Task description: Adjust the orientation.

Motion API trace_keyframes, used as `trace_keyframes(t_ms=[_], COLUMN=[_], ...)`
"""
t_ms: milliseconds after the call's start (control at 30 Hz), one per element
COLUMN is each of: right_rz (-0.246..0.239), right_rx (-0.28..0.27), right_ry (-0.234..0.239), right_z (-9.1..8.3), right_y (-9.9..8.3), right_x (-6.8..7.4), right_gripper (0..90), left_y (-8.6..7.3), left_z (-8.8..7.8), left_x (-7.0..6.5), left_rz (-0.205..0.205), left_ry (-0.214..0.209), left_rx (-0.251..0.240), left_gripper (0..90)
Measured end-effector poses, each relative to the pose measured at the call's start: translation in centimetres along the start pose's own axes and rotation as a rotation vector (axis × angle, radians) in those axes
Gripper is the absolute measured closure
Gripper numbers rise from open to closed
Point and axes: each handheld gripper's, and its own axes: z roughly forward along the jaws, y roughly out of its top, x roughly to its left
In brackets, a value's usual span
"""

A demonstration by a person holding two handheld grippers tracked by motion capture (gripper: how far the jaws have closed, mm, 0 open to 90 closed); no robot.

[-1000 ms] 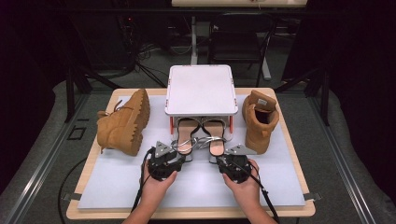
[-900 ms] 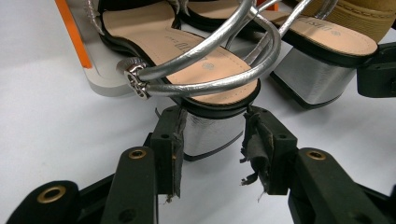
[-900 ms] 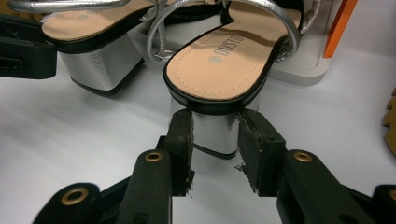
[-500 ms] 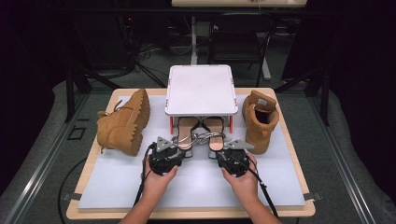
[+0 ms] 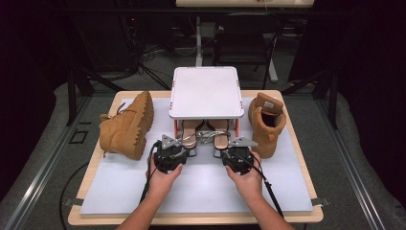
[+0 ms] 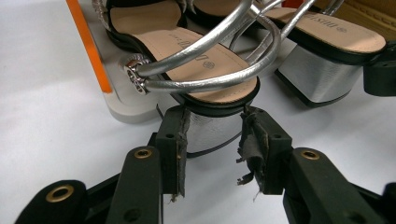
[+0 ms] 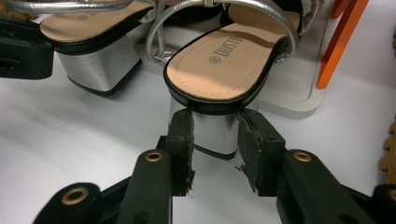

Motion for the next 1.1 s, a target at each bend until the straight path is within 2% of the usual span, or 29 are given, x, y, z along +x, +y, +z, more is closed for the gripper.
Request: trace_keyframes(t_ms=[300,400,567,700,1000,1100], right_rz=[0.001,0.004,-0.004,-0.003,-0.002,0.007], right_rx=[0.006,0.009,0.018,0.014,0.022,0.03], right_ry=[-0.008,-0.014,-0.023,-0.03,-0.048,-0.052], right_z=[0.9,1.3,2.0,2.5,3.3,3.5], right_y=[1.1,1.5,1.8,2.0,2.4,2.5], right_x=[-0.3,-0.4,-0.6,-0.7,-1.3,-1.5], right_gripper=[66.1,66.1,66.1,66.2,67.2,67.6], left_y=[0.9,1.2,1.5,2.0,2.2,2.2], left_z=[0.7,1.0,1.7,2.1,2.9,3.1], left_x=[0.4,0.6,0.6,0.7,0.9,0.8], left_rz=[0.003,-0.013,-0.012,-0.021,-0.021,-0.03], left_ry=[0.012,0.011,0.013,0.015,0.018,0.022], left_rx=[0.009,-0.004,0.011,0.001,0.016,0.005], left_gripper=[61.3,61.4,61.9,62.7,62.9,62.9])
